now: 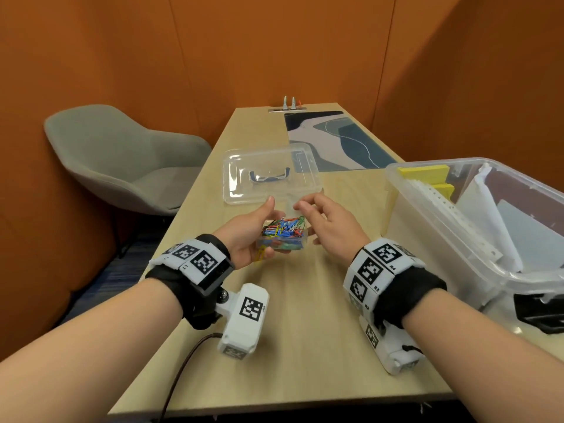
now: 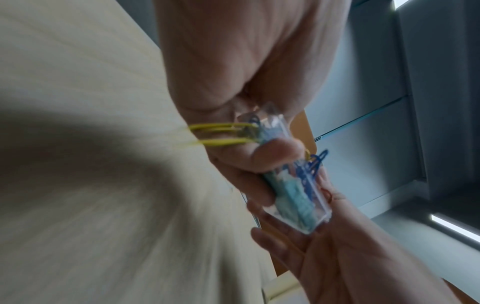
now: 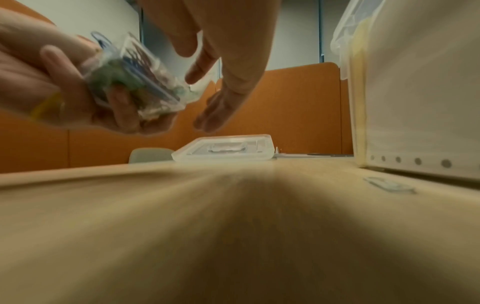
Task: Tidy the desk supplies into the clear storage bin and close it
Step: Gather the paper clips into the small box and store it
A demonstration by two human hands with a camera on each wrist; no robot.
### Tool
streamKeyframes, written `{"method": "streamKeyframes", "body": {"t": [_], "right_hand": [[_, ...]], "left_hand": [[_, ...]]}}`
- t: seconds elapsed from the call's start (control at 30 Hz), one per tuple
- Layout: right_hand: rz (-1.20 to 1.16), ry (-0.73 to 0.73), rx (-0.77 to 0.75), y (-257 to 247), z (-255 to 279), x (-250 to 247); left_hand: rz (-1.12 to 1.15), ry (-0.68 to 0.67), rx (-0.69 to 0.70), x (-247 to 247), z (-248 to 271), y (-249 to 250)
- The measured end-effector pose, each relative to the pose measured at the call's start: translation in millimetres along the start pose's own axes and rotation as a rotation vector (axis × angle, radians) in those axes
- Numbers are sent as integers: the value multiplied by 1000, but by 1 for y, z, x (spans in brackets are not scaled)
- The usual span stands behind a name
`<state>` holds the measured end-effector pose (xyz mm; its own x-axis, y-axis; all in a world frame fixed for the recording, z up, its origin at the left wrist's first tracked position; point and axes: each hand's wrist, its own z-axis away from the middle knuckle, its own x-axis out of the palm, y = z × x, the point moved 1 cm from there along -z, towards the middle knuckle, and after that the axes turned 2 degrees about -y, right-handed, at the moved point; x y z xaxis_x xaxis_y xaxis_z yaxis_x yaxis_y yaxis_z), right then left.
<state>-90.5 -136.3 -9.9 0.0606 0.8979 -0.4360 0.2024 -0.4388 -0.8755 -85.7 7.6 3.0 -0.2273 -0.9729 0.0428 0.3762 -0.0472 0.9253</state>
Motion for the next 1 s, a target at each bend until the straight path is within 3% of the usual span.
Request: {"method": "streamKeyframes", "body": {"t": [0.17,0.3,0.5,0.63,0.7,0.8,1.0], "right_hand": [[113,104,-125,-16,19,-15],[-5,84,-136,-35,54,-30],[-200,-228,-47,-46,120,-45],[-273,-720,106,-28,176,-26],[-161,-938,141,-9,205,-4],[90,-1037,84,32,234,28],[76,-1096,178,70,257,63]], "left_hand": [[-26,20,-23,-3,4,-7],[-37,47,6,-7,10,-7],[-54,90,50,-12,21,-6],[-57,99,76,-14,30,-9],[-66,99,78,-14,33,-12],[-79,103,74,-16,38,-16],[-96,135,89,-20,45,-23]]}}
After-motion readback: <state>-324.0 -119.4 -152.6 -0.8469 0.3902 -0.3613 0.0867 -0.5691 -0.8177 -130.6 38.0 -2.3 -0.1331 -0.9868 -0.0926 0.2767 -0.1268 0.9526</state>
